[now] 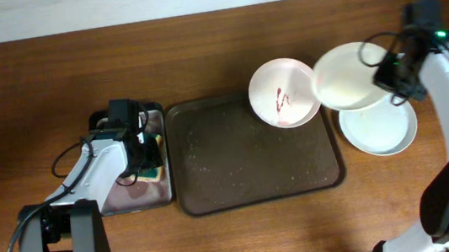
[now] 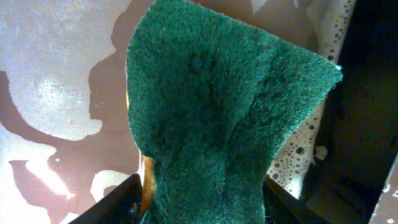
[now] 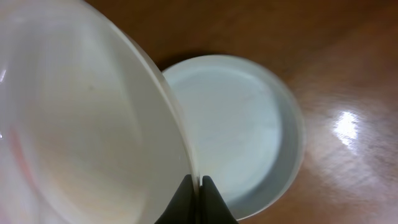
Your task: Clean dirty plates on tray and stack at the side
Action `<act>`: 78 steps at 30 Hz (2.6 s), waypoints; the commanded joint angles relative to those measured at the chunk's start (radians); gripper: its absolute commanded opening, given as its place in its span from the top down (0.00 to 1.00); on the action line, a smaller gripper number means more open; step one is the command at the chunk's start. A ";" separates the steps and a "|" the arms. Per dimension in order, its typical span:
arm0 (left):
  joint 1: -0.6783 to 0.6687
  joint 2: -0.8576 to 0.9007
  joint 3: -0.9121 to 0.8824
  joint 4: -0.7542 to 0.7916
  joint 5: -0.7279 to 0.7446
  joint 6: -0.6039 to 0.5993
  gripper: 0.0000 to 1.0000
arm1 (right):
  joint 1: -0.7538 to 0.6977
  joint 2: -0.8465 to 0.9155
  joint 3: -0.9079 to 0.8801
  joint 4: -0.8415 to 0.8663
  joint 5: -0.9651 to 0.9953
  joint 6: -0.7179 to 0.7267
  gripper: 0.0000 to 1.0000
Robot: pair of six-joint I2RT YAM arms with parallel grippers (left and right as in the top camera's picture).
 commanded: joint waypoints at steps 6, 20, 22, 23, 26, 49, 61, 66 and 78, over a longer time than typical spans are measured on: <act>0.008 -0.006 -0.008 -0.004 -0.014 0.005 0.45 | -0.176 -0.029 -0.164 0.022 -0.030 0.009 0.96; 0.008 -0.006 -0.008 -0.004 -0.014 0.005 0.44 | -0.187 -0.028 -0.233 -0.008 -0.338 -0.086 0.48; 0.008 -0.006 -0.008 -0.004 -0.014 0.005 0.44 | -0.172 -0.028 -0.233 -0.055 -0.383 -0.142 0.50; 0.008 -0.006 -0.008 -0.003 -0.014 0.005 0.44 | -0.156 -0.028 -0.233 -0.085 -0.388 -0.174 0.52; 0.008 -0.006 -0.008 -0.003 -0.014 0.005 0.44 | -0.100 -0.028 -0.233 -0.171 -0.386 -0.259 0.73; 0.008 -0.006 -0.008 -0.005 -0.014 0.005 0.44 | 0.837 -0.021 -0.261 -0.224 -0.395 -0.311 0.96; 0.008 -0.006 -0.008 -0.005 -0.013 0.005 0.44 | 0.911 -0.020 -0.398 -0.109 -0.384 -0.186 0.96; 0.008 -0.006 -0.008 -0.005 -0.014 0.005 0.44 | 0.911 -0.020 -0.476 -0.012 -0.384 -0.174 0.96; 0.008 -0.006 -0.008 -0.008 -0.014 0.005 0.44 | 0.911 -0.010 -0.500 0.093 -0.321 -0.174 0.96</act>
